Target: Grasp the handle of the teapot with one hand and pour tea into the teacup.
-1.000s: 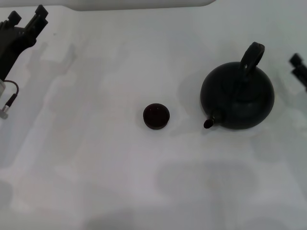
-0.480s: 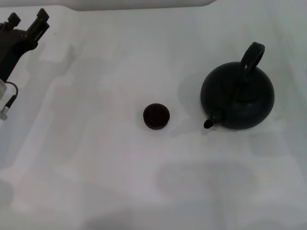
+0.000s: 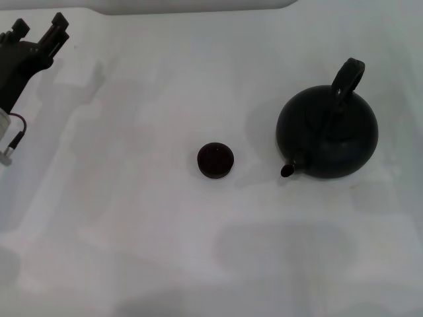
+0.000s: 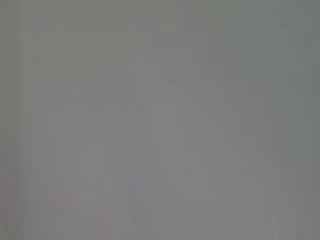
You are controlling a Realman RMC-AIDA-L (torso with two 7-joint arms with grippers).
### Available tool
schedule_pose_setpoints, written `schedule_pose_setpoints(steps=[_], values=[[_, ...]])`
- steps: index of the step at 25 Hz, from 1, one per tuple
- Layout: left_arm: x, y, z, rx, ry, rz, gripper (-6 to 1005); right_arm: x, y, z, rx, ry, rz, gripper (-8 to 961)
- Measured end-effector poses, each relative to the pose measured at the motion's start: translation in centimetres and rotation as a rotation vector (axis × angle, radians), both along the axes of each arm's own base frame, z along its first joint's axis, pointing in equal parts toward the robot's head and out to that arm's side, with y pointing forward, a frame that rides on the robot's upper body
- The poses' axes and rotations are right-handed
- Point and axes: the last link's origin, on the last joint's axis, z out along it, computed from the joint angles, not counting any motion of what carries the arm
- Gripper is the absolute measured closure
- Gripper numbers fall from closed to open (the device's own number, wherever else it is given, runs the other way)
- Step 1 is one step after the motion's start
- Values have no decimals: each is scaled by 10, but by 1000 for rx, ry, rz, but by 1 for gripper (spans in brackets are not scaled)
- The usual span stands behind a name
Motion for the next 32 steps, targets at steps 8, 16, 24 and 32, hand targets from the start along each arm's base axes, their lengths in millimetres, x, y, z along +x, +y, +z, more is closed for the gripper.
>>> schedule_pose_setpoints(steps=[8, 16, 24, 32], values=[[1, 1, 0, 2, -1, -6, 120, 1, -1, 0, -2, 2, -4, 82], [-1, -2, 1, 2, -2, 0, 120, 0, 0, 0, -2, 3, -3, 84], [-1, -2, 1, 3, -4, -1, 119, 1, -1, -1, -4, 2, -5, 83], [-1, -2, 1, 3, -5, -2, 119, 3, -2, -1, -8, 13, -12, 83]])
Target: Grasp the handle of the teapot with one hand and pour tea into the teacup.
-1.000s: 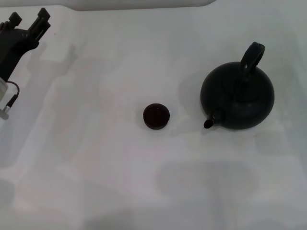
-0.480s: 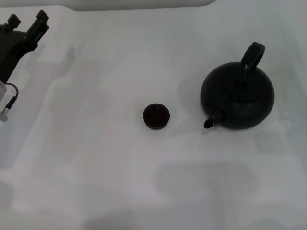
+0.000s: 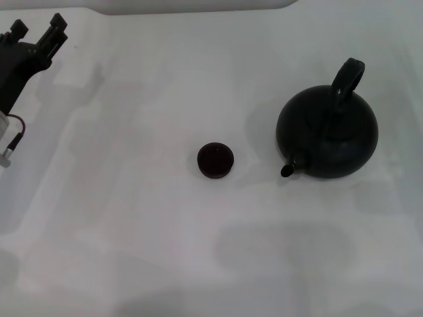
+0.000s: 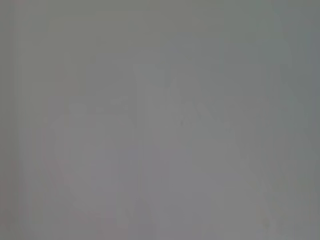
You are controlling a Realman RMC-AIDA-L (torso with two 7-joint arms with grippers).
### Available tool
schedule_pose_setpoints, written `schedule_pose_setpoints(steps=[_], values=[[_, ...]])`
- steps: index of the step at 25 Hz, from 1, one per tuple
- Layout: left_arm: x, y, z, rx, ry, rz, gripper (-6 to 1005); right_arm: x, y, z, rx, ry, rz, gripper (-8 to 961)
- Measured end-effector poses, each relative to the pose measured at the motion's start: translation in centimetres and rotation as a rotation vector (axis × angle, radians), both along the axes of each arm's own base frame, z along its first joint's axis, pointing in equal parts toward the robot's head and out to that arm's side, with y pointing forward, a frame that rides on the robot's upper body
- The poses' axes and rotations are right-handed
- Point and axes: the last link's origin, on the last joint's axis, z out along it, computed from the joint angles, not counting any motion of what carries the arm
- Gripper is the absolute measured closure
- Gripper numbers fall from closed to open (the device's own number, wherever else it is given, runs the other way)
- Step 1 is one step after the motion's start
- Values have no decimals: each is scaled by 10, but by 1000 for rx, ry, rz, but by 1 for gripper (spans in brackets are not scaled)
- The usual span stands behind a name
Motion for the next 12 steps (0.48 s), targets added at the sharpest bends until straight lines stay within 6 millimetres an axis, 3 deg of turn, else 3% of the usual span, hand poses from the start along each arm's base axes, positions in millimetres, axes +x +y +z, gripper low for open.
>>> schedule_pose_setpoints(steps=[12], values=[[1, 1, 0, 0, 0, -2, 119, 0, 1, 0, -3, 1, -3, 83]])
